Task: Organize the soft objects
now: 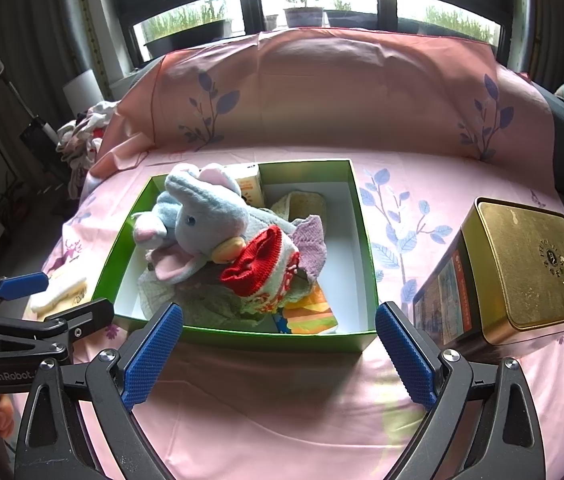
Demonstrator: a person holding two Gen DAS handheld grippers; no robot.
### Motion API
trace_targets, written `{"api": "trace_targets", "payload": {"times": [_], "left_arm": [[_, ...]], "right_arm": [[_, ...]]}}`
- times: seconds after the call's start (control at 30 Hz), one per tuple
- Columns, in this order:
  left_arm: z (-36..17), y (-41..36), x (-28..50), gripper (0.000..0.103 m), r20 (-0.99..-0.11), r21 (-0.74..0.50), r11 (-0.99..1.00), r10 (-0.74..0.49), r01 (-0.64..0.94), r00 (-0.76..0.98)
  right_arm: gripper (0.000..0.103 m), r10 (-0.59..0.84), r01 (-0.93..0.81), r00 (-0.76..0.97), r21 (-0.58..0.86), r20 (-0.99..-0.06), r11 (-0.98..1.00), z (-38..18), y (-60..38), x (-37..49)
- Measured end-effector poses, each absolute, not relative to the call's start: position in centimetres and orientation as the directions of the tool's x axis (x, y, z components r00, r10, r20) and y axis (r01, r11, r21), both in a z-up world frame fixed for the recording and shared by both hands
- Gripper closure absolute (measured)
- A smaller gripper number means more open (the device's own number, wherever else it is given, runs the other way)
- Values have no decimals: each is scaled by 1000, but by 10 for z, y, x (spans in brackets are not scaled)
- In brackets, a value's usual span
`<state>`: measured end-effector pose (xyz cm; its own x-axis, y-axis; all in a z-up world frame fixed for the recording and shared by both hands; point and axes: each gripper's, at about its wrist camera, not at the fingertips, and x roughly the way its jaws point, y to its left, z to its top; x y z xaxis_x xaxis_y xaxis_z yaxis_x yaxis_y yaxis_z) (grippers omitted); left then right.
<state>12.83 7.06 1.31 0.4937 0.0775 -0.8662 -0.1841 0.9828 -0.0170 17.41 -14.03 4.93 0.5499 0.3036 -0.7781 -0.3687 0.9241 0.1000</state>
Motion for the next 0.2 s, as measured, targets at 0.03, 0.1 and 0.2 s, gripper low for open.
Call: {"api": "trace_targets", "payload": {"times": [0.03,0.1,0.2], "left_arm": [[13,71,128,1,-867,-20,983,74,-182,494],[13,71,129,1,-868,-17,983,76,-182,491],[11,71,131,1,-871,-16,983,76,-183,486]], "right_arm": [[6,305,-370,550,101,-778,924,49,-140,174],[6,303,-369,549,100,-779,924,49,-140,174],[6,303,-368,548,101,-779,924,48,-139,175]]}}
